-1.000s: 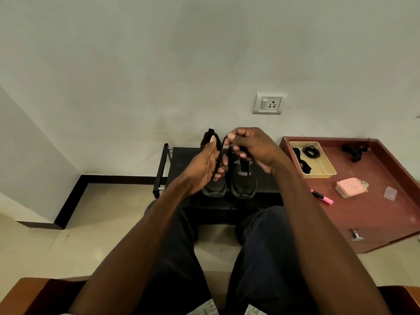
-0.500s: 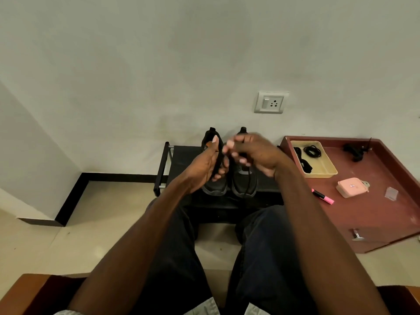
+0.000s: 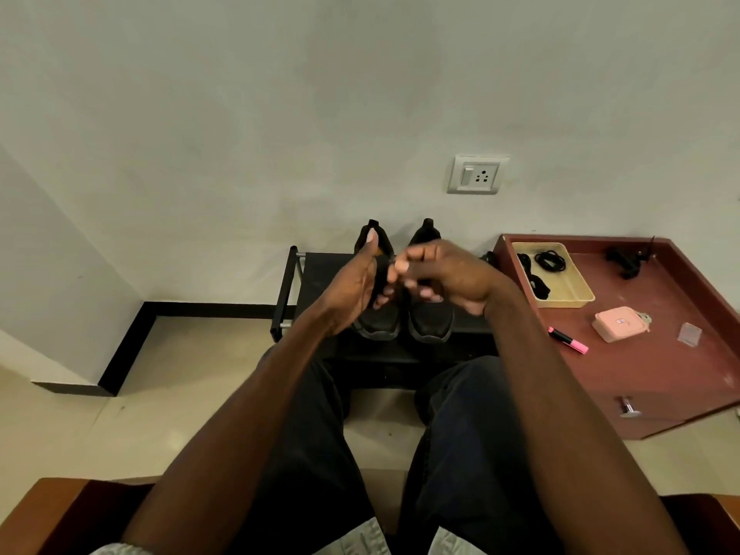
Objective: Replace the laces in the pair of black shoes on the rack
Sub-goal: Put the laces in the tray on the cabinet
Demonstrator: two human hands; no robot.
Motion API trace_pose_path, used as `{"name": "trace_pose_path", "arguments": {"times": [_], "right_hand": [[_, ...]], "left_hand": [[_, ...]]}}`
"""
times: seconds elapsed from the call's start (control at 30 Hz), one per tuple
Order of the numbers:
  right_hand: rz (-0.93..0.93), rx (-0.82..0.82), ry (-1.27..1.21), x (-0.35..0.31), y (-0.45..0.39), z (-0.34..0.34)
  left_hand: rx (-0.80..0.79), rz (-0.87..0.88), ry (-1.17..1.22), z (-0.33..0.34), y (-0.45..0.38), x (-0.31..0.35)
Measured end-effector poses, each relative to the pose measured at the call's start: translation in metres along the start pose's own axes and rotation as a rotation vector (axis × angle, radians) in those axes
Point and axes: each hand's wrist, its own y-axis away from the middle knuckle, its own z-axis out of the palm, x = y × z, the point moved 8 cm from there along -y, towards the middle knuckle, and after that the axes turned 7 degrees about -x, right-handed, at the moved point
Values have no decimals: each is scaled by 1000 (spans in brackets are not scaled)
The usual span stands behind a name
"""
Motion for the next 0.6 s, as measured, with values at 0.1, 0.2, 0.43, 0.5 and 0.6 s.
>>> {"name": "trace_pose_path", "arguments": {"times": [0.1,0.2,0.43,0.5,0.6], "right_hand": [[-102,260,-113,-7,-10,-40],[11,270,-21,29,-17,-33],[199,-268,182,48,4,37],[51,-120,29,9,7,13],[-112,184,-167,-17,1,-38]], "left_hand": [[-133,-52,7,19,4,4],[-203,23,179,25,5,19],[60,65,117,-9,-2,18],[13,0,-9,-4,-4,9],[-133,-63,-60,13,-1,5]]}}
